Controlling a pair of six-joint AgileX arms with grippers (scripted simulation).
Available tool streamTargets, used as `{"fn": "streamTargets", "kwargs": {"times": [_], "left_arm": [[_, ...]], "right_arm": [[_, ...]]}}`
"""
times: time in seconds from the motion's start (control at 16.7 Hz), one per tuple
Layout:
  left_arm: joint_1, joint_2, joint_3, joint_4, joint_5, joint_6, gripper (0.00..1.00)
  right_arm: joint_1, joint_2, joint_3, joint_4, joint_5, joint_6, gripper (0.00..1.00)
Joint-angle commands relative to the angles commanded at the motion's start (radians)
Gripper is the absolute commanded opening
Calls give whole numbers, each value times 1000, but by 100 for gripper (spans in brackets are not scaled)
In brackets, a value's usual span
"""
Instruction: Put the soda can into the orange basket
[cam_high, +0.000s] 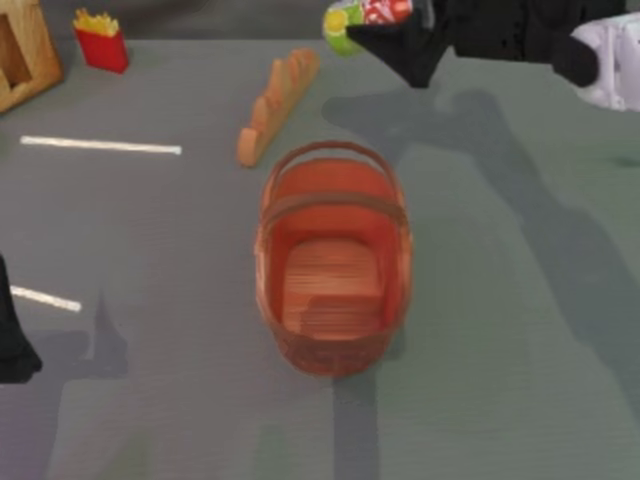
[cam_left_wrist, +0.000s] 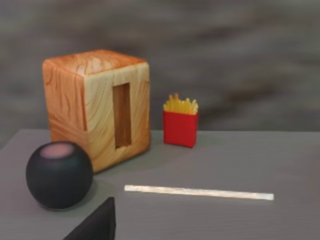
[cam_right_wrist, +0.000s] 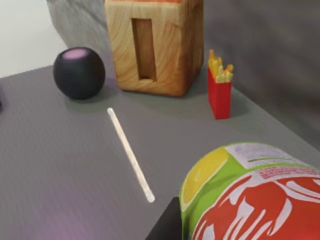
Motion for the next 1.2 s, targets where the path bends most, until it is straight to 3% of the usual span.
{"fn": "streamTargets", "kwargs": {"times": [0.24,0.36,0.48,0.96,1.2], "left_arm": [[0,0,0,0,0,0,100],[0,0,0,0,0,0,100],[0,0,0,0,0,0,100],[0,0,0,0,0,0,100],[0,0,0,0,0,0,100]], "right_arm": [[39,-102,-190,323,-173,111,0],[53,-137,-260,425,-234,152,0],[61,-157,-306,484,-272,178,0],[60,-143,-321,515,-283,186,0],[61,-34,-357,669,-281,182,0]]}}
